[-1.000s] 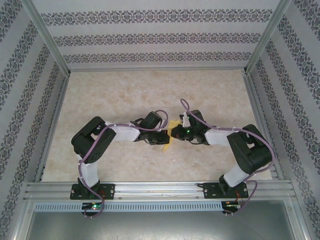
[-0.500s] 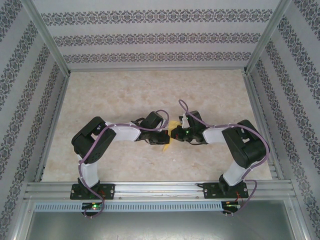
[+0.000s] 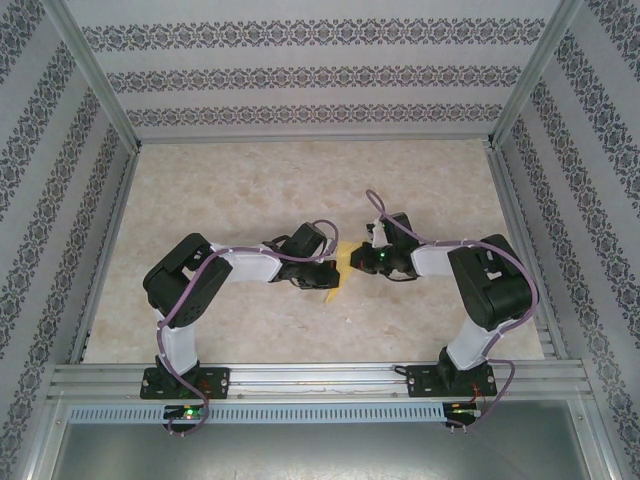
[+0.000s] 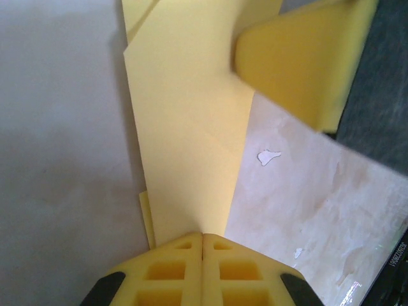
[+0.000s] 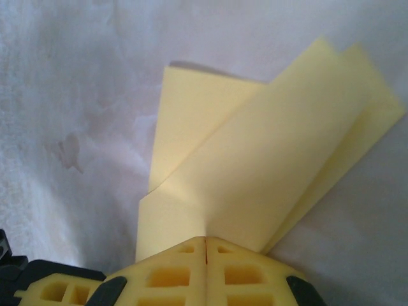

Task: Fold a paper plane with a square sheet of paper (fold left side to right side)
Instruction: Fold the wing for the fifth time at the center of the table.

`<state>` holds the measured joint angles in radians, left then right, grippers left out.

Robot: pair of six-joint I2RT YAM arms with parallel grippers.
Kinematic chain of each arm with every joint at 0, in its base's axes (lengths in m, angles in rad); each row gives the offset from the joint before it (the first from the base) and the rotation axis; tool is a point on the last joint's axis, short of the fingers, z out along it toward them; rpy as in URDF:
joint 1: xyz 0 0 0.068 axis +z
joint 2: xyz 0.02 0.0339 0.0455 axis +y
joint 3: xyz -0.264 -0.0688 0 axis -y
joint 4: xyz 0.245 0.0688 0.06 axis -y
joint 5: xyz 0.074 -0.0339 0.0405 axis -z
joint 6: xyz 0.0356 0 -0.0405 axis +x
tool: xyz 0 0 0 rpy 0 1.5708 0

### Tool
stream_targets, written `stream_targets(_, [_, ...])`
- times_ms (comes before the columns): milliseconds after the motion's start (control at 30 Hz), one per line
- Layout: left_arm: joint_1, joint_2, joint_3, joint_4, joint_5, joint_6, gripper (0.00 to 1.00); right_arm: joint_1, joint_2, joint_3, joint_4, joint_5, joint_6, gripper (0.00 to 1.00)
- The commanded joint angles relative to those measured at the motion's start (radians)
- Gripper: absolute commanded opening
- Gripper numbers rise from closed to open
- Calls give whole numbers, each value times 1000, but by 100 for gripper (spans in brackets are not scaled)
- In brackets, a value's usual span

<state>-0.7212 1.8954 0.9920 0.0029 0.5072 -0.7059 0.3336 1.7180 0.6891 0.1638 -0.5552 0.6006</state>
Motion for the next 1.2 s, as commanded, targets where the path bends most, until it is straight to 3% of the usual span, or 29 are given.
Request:
stream_targets(0, [-6, 48, -36, -192, -129, 33, 0, -42, 26, 36, -63, 100, -58, 0])
stream_targets(567, [-6, 44, -41, -190, -128, 29, 0, -148, 66, 134, -137, 96, -124, 0])
stream_targets(900, [-6, 35, -47, -186, -132, 27, 0, -99, -66, 77, -69, -16, -51, 0])
stream_targets(1167, [-7, 29, -53, -186, -136, 26, 0, -41, 38, 125, -20, 27, -23, 0])
